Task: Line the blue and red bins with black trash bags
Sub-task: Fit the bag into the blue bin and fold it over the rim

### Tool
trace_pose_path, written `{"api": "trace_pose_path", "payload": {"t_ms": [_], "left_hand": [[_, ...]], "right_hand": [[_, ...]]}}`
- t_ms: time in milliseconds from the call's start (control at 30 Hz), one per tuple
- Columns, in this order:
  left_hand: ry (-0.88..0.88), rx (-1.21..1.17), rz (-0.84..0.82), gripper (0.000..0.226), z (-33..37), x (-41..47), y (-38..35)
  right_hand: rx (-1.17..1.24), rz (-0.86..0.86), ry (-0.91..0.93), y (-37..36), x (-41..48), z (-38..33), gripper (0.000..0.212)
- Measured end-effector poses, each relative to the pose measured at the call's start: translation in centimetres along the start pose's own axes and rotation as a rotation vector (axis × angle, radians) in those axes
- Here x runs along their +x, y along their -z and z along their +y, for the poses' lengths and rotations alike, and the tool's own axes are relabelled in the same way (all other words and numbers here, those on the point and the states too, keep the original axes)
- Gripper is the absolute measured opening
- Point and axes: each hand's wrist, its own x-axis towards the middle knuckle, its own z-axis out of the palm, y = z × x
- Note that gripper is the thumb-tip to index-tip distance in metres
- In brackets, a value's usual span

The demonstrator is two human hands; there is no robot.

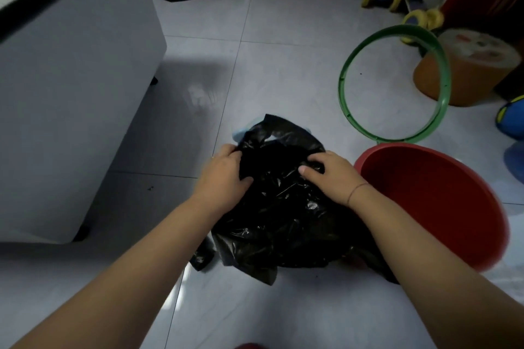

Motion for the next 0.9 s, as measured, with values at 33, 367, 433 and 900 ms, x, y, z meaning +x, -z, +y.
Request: {"api": "trace_pose_path", "payload": {"t_ms": [33, 367, 433, 900], "left_hand": [[-0.021, -0.020, 0.054, 0.046, 0.0, 0.2, 0.2], [0.205, -0.364, -0.081, 0.078, -2.6, 2.2, -0.6], [0.204, -0.465, -0.139, 0.056, -3.2, 2.0, -1.6], [0.220, -0.471, 0.042, 0.069, -3.7, -1.1, -2.4]], "right_hand": [[0.043, 0.070, -0.001, 0.2, 0.2, 0.2, 0.048], [0.050, 0.090, -0.168, -0.8, 3.8, 0.9, 0.052], [0.058, 0.066, -0.229, -2.1, 4.3, 1.1, 0.067], [0.143, 0.173, -0.136, -2.5, 1.7, 1.2, 0.066]]}}
